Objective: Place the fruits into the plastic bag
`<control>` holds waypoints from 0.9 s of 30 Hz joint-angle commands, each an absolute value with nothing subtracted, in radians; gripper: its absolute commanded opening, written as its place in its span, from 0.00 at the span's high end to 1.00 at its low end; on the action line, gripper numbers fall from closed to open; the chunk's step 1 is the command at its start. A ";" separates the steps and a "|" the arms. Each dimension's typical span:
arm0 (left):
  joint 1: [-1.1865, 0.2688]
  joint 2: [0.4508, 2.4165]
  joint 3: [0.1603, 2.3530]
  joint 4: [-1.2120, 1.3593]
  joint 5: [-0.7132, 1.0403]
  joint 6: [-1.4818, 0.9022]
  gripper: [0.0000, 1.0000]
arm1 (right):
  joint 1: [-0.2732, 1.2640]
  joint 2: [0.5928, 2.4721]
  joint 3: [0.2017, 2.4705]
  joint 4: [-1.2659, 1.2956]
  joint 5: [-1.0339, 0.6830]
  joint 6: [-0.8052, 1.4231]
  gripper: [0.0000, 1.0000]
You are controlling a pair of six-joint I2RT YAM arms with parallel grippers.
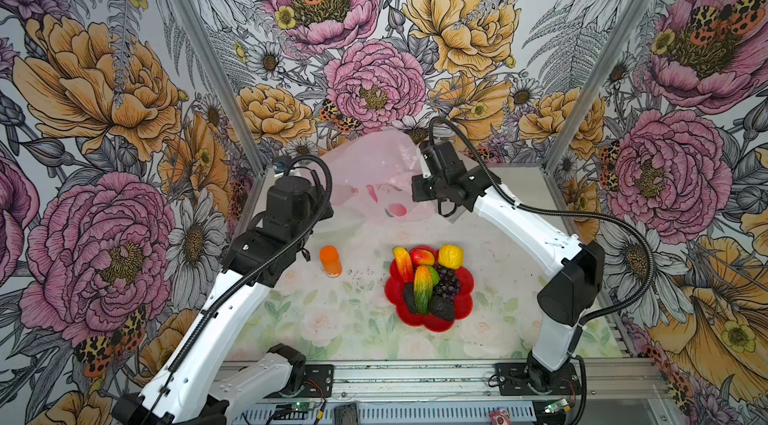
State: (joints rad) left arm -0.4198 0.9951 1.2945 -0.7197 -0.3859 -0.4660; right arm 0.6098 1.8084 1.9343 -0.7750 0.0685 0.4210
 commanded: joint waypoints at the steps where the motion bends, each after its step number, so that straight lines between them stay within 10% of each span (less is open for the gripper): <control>1: -0.406 1.003 1.259 -0.729 -0.311 -0.521 1.00 | 0.612 1.809 1.979 -0.766 0.027 0.449 1.00; 27: -0.223 1.134 1.268 -0.622 -0.095 -0.491 1.00 | 0.571 2.102 2.372 -0.762 0.030 0.345 1.00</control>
